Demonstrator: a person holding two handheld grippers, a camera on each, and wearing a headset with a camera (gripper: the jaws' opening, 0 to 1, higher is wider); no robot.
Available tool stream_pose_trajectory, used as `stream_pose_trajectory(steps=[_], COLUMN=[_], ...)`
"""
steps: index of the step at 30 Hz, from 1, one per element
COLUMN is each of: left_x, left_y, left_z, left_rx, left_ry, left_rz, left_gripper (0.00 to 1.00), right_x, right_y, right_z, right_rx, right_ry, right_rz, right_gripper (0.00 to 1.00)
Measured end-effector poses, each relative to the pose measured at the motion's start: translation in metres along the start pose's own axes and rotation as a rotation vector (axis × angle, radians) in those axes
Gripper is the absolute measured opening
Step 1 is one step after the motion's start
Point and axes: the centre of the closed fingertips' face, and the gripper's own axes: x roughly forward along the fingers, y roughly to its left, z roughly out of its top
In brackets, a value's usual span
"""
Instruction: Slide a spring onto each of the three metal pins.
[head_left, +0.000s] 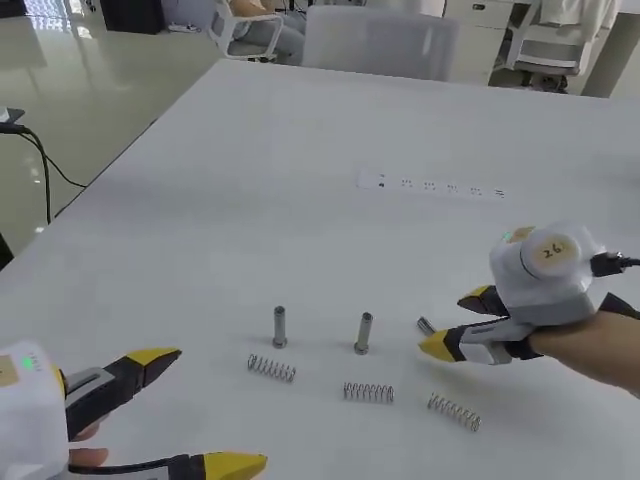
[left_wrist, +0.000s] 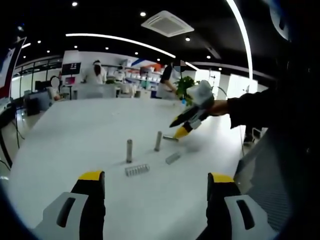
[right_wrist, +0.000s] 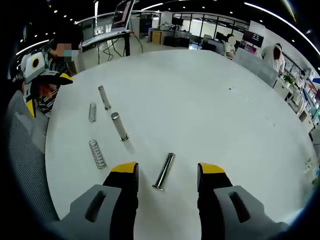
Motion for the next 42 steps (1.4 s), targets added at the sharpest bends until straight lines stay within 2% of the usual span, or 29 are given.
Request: stream_pose_trajectory(steps=[4, 11, 20, 33, 35, 36, 37, 40, 42], left_x=[0.000, 0.001, 0.000, -0.001, -0.002, -0.002, -0.002, -0.002, -0.002], left_y=[0.000, 0.002, 0.003, 0.006, 0.006, 0.007, 0.007, 0.007, 0.006], left_z=[-0.001, -0.002, -0.005, -0.007, -0.006, -0.006, -0.006, -0.006, -0.004], left_rx=[-0.002, -0.006, -0.014, -0.020, -0.019, -0.019, -0.019, -0.018, -0.014], left_ry=[0.003, 0.002, 0.003, 0.003, 0.001, 0.001, 0.001, 0.000, -0.002], left_rz=[-0.005, -0.010, -0.015, -0.005, -0.001, 0.000, 0.001, 0.007, 0.007], left_gripper=[0.80, 0.80, 0.79, 0.78, 0.78, 0.78, 0.78, 0.78, 0.78], right_x=[0.007, 0.014, 0.022, 0.029, 0.029, 0.028, 0.030, 0.030, 0.030], right_y=[0.000, -0.002, -0.005, -0.010, -0.010, -0.005, -0.008, -0.007, -0.007], right_z=[0.003, 0.006, 0.000, -0.004, -0.008, -0.011, -0.009, -0.009, -0.008], right_rx=[0.033, 0.037, 0.073, 0.104, 0.123, 0.172, 0.169, 0.149, 0.183], right_ry=[0.018, 0.044, 0.097, 0.138, 0.151, 0.167, 0.150, 0.158, 0.157], right_rz=[-0.012, -0.031, -0.055, -0.070, -0.066, -0.052, -0.065, -0.059, -0.056], right_gripper=[0.37, 0.24, 0.12, 0.06, 0.07, 0.07, 0.06, 0.06, 0.05])
